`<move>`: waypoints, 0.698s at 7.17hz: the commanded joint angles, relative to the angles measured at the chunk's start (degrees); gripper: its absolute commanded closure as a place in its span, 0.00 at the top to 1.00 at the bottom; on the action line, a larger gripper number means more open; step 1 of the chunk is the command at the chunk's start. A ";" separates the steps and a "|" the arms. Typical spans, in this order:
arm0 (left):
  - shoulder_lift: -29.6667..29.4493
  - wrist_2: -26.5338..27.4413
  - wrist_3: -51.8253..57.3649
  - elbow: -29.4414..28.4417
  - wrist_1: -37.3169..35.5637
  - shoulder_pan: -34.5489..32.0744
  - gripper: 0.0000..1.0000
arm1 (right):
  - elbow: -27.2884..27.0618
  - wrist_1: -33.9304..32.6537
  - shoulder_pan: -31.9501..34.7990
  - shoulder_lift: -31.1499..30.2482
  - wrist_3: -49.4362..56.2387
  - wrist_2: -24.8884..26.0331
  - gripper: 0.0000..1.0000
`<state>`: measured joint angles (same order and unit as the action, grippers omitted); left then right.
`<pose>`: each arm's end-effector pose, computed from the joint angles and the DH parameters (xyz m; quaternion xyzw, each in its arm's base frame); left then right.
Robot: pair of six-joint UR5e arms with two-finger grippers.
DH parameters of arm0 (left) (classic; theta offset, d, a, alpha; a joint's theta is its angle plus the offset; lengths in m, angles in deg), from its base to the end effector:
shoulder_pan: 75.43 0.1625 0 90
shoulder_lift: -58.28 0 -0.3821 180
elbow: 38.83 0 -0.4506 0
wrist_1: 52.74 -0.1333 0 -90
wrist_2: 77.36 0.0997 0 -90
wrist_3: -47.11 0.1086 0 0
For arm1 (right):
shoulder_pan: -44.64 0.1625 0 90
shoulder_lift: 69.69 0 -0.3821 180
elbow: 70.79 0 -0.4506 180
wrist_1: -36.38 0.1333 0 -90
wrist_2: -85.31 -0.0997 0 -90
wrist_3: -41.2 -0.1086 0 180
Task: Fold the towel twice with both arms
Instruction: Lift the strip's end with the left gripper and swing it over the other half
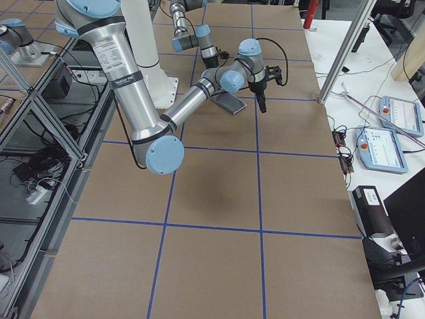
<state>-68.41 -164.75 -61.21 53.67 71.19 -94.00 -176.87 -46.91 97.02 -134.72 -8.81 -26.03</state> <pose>0.6293 -0.3573 0.1203 0.0196 0.5955 -0.2669 0.7575 -0.3182 -0.5666 0.2072 0.1698 -0.3976 0.0225 0.9014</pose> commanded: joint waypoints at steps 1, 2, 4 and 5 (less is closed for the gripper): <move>-3.29 0.20 0.04 -2.94 -0.26 -1.12 0.00 | 0.00 -0.03 0.01 -0.09 0.00 0.07 1.00; -4.26 0.20 0.13 -3.55 -0.26 -1.73 0.00 | 0.00 -0.03 0.01 -0.09 0.00 0.07 1.00; -8.64 0.20 0.13 -7.76 -0.44 -2.88 0.00 | 0.00 0.06 0.01 -0.09 -0.35 0.07 1.00; -9.88 0.20 0.13 -9.08 -0.44 -3.49 0.00 | 0.00 0.06 0.01 -0.09 -0.35 0.07 1.00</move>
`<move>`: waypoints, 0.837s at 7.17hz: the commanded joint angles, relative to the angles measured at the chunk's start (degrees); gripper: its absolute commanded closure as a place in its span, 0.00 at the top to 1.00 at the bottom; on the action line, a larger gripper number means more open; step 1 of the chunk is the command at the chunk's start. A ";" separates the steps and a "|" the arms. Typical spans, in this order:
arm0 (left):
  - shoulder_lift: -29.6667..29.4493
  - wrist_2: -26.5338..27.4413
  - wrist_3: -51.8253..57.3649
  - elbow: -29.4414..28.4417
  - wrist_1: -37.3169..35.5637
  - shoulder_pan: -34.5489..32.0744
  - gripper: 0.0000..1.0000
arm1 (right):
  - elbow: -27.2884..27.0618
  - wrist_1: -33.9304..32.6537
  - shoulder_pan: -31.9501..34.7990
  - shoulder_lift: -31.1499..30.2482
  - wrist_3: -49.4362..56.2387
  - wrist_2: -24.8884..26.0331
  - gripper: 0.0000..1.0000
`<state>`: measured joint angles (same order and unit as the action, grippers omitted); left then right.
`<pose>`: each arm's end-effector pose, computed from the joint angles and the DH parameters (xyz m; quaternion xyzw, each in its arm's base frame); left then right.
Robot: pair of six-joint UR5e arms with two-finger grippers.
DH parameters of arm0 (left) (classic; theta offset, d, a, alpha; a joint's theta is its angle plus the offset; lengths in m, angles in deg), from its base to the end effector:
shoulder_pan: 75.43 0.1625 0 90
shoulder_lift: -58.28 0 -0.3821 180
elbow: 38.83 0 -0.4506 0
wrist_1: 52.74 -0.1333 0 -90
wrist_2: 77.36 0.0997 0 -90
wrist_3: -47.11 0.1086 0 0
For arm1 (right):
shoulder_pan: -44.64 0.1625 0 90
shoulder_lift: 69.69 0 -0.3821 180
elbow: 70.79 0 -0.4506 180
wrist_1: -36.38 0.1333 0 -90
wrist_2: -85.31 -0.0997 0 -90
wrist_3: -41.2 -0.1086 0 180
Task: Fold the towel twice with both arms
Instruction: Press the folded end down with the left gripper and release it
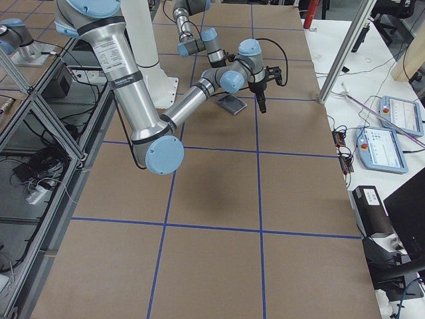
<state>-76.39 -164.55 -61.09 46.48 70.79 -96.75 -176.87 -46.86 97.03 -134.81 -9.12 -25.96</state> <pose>0.6447 -0.4004 0.0799 0.0359 0.5975 -0.2846 0.7488 -0.3180 -0.5667 0.2081 0.1690 -0.3975 0.0253 0.9016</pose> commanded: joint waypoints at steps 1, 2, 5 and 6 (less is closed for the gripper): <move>-3.13 0.00 0.00 -3.30 -0.04 -1.35 0.00 | -0.09 0.01 0.00 -0.09 -0.13 0.00 1.00; -4.45 0.00 0.00 -4.96 -0.04 -1.62 0.00 | -0.52 0.01 0.00 -0.44 -0.22 0.00 1.00; -7.45 0.00 0.00 -9.36 -0.04 -3.90 0.00 | -0.79 0.10 0.00 -0.44 -0.57 0.00 1.00; -7.54 0.00 0.00 -9.55 -0.04 -3.99 0.00 | -0.79 0.10 0.00 -0.44 -0.83 0.00 1.00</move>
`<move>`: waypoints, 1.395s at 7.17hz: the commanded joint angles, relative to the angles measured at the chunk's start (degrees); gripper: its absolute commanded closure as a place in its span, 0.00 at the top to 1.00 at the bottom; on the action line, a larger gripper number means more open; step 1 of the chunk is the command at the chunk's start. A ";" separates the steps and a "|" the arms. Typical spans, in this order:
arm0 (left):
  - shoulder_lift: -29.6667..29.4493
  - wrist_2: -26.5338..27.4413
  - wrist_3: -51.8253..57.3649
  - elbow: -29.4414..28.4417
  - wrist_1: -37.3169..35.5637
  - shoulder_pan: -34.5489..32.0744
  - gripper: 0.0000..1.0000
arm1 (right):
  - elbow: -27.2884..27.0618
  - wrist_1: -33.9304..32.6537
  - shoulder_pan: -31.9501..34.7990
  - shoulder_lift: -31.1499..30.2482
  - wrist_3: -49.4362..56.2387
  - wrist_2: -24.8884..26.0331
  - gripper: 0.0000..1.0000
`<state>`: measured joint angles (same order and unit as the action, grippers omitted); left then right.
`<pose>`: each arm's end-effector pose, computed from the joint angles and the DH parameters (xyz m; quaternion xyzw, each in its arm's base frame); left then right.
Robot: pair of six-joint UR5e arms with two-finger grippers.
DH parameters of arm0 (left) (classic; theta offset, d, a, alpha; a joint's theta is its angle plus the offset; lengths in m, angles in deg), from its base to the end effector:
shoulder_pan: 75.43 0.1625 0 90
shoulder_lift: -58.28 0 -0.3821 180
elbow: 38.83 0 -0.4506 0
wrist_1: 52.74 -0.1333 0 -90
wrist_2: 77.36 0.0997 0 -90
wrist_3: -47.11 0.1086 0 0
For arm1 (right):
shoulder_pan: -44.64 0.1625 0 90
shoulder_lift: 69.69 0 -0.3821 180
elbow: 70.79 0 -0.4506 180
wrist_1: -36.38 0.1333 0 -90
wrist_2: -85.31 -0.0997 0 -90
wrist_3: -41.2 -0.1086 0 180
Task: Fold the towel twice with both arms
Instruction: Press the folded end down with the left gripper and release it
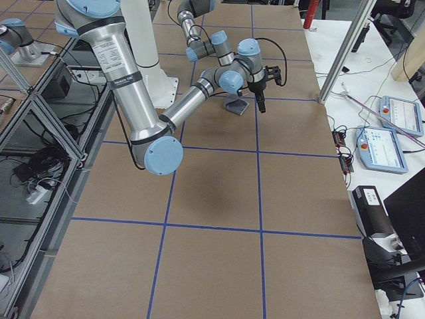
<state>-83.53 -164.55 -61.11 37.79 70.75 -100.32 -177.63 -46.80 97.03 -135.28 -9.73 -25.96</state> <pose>0.6559 -0.4571 0.0576 0.0540 0.5849 -0.3107 0.7473 -0.3153 -0.5632 0.2068 0.1690 -0.4001 0.0294 0.9003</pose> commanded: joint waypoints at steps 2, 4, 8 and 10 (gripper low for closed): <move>-1.53 0.00 0.03 -2.34 0.00 -0.42 0.00 | -0.03 0.03 -0.09 0.02 -0.22 0.00 1.00; -4.08 -0.09 0.03 -5.42 0.00 -0.34 0.00 | -0.03 0.03 0.00 0.02 -0.22 0.00 1.00; -4.18 -0.18 0.12 -6.40 0.09 0.28 0.31 | -0.03 0.03 -0.09 0.02 -0.31 0.00 1.00; -4.44 -0.09 0.03 -6.40 0.09 0.37 1.00 | -0.03 0.12 -0.09 0.02 -0.31 0.00 1.00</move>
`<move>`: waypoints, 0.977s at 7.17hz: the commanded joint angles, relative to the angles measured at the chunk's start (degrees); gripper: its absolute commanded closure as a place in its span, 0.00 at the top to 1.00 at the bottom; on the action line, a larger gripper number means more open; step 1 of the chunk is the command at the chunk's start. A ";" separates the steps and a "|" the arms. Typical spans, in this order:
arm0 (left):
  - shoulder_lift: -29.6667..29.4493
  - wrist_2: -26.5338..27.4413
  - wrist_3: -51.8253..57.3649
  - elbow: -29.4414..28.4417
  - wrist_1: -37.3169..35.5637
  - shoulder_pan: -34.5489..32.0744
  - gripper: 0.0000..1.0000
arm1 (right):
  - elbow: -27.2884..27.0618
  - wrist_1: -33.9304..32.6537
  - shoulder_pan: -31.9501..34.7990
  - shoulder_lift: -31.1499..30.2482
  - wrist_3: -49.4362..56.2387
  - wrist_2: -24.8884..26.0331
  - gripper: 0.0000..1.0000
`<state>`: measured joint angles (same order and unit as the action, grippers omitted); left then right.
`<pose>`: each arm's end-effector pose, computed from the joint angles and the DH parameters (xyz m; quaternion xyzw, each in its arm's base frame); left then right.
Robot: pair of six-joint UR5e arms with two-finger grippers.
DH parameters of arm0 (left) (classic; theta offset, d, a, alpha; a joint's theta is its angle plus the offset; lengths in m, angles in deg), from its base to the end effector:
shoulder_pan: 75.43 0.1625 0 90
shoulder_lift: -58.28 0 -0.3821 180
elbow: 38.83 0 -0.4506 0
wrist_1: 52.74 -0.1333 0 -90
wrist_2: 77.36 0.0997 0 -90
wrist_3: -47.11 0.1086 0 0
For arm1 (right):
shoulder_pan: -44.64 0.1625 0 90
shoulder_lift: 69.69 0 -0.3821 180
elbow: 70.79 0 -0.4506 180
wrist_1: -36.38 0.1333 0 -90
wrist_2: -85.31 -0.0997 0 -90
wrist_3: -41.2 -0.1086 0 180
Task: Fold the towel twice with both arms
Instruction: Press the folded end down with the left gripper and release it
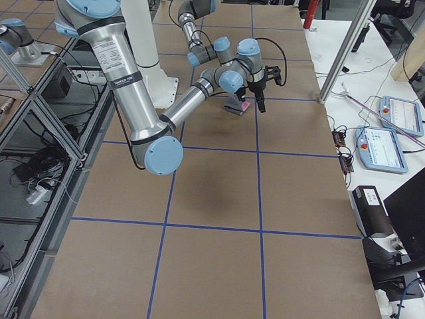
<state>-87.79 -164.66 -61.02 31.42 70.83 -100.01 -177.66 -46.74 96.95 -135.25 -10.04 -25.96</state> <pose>0.6847 -0.4654 0.0526 0.0515 0.5706 -0.3110 0.7583 -0.3160 -0.5626 0.2061 0.1683 -0.4013 0.0310 0.8998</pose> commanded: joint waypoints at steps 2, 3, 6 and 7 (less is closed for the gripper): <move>-0.63 -0.24 0.28 0.40 -0.08 -0.03 1.00 | 0.00 -0.02 -0.02 0.00 0.00 0.00 1.00; -0.80 -0.59 4.81 1.19 -1.12 -0.29 1.00 | 0.17 -0.02 0.07 -0.26 0.17 0.00 1.00; 1.12 -5.91 21.07 13.01 -22.39 -4.14 1.00 | 0.88 -1.34 3.05 -1.66 1.05 -0.61 1.00; 2.61 -9.44 27.99 19.50 -32.76 -6.86 1.00 | 0.88 -4.04 4.80 -1.84 4.88 -0.79 1.00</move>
<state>-86.80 -170.00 -40.65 43.80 49.79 -103.91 -176.87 -48.55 99.79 -136.65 -8.15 -26.44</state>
